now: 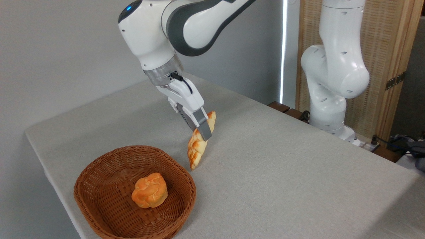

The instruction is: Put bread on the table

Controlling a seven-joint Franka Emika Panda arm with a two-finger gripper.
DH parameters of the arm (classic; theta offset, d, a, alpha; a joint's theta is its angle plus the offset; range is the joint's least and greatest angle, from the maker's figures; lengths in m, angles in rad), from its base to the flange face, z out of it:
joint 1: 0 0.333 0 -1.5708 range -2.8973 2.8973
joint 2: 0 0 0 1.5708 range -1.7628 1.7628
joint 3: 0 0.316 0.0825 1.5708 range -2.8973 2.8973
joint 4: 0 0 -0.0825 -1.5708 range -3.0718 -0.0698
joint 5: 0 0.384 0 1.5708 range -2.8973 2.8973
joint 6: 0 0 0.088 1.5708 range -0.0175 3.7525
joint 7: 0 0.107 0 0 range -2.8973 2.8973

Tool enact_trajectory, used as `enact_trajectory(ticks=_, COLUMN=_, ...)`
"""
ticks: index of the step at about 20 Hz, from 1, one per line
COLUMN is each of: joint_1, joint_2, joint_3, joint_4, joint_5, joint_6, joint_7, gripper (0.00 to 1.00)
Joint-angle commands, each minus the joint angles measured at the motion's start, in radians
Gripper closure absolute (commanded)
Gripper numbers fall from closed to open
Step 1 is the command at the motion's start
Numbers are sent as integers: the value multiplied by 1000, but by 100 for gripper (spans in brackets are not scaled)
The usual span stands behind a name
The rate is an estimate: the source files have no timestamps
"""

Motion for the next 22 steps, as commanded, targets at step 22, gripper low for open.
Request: enact_trajectory(ticks=22, joint_1=12, joint_2=-25, joint_3=180, joint_4=182, joint_5=-69, joint_6=-21, joint_7=14, gripper=0)
